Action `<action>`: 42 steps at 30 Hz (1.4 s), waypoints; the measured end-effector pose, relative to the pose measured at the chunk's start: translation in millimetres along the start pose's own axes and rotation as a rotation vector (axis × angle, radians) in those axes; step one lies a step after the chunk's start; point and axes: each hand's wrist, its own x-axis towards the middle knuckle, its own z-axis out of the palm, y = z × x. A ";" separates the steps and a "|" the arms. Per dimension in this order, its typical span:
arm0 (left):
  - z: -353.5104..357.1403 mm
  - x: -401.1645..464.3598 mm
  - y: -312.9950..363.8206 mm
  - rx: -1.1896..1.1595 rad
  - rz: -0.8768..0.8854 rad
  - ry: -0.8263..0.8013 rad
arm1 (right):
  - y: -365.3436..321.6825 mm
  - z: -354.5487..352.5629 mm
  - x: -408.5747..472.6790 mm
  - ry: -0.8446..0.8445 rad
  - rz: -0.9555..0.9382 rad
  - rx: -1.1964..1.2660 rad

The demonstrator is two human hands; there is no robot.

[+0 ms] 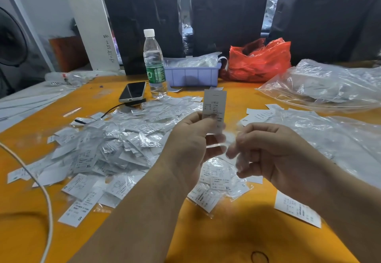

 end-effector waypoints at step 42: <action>1.7 -3.6 3.1 0.073 0.088 0.090 | 3.9 -4.5 6.5 0.233 -0.065 -0.005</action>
